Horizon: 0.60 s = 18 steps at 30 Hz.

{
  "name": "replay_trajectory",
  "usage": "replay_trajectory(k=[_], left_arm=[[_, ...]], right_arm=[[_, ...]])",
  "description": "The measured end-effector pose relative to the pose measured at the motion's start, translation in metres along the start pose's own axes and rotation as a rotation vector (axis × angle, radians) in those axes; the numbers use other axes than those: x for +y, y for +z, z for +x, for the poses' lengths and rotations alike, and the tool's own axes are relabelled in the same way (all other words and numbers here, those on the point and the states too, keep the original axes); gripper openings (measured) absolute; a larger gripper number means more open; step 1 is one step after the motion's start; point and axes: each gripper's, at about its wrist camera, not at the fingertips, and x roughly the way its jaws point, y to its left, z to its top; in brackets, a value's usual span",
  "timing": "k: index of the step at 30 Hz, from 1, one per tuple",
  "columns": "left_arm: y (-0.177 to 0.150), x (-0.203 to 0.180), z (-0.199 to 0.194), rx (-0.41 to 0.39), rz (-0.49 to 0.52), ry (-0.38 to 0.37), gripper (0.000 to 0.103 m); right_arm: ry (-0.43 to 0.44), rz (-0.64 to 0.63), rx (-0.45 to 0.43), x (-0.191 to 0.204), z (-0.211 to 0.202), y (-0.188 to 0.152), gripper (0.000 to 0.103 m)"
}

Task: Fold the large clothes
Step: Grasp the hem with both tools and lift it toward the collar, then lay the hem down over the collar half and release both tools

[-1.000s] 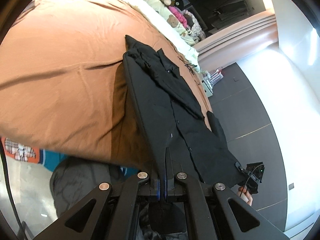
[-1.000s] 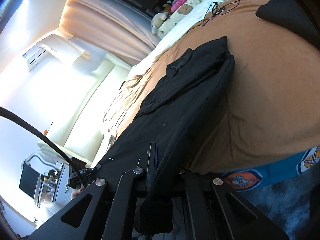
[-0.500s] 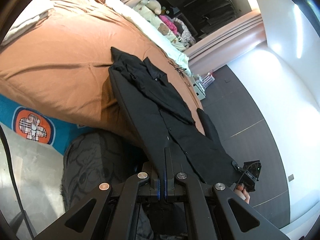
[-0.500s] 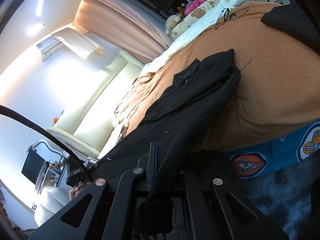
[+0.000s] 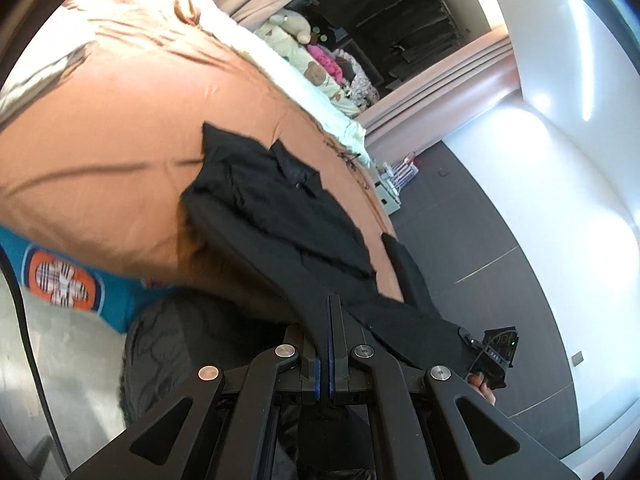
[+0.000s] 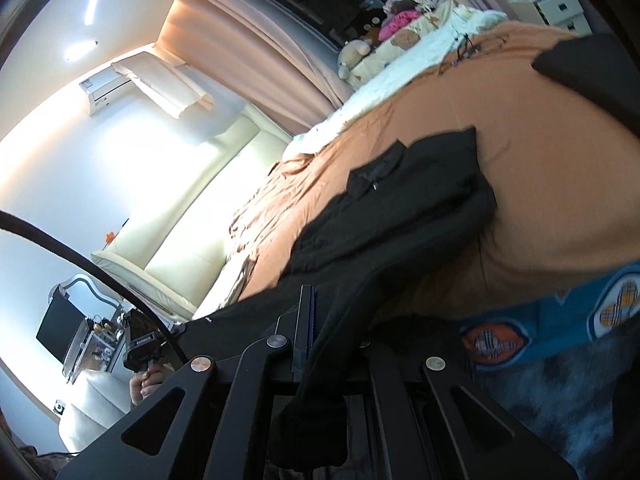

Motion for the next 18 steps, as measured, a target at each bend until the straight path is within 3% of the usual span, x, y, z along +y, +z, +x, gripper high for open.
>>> replay_trajectory(k=[10, 18], left_arm=[[0.103, -0.032, 0.033, -0.058, 0.082, 0.017, 0.001], [0.17, -0.039, 0.081, -0.062, 0.126, 0.063, 0.001]], right_arm=[[-0.035, -0.082, -0.065, 0.009, 0.044, 0.089, 0.0], [-0.095, -0.106, -0.078, 0.004, 0.099, 0.138, 0.0]])
